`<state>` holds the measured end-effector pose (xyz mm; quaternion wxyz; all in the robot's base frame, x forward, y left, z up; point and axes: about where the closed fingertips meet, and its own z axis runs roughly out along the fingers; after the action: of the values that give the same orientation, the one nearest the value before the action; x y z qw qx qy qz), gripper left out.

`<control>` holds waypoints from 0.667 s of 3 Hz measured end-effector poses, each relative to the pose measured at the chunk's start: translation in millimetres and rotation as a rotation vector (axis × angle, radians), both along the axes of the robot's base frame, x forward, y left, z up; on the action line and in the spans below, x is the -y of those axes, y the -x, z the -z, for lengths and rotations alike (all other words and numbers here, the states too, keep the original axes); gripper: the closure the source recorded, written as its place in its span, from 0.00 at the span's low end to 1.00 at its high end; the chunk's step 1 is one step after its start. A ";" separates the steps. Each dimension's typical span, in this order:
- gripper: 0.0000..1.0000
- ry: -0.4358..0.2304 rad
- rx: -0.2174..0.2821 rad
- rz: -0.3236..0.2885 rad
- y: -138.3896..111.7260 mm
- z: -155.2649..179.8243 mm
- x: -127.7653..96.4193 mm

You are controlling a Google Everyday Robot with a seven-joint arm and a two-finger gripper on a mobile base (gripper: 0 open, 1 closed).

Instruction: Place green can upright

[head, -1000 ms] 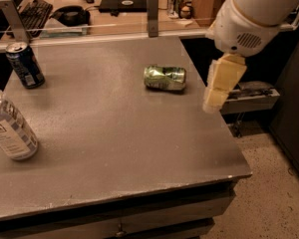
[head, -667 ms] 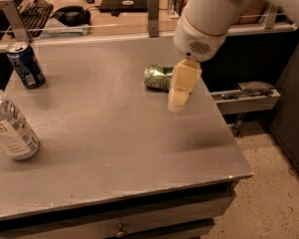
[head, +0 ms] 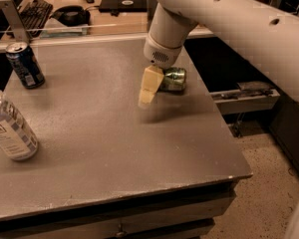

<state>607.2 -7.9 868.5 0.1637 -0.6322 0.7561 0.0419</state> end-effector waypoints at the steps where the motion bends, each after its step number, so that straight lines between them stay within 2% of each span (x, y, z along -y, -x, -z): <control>1: 0.00 0.011 -0.014 0.017 -28.4 15.4 -1.7; 2: 0.18 0.022 -0.024 0.028 -47.3 25.4 2.1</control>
Offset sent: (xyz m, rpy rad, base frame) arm 0.0687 -0.0082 -0.0327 -0.0337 0.0300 -0.0437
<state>654.5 -9.9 843.0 0.1484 -0.6228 0.7672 0.0387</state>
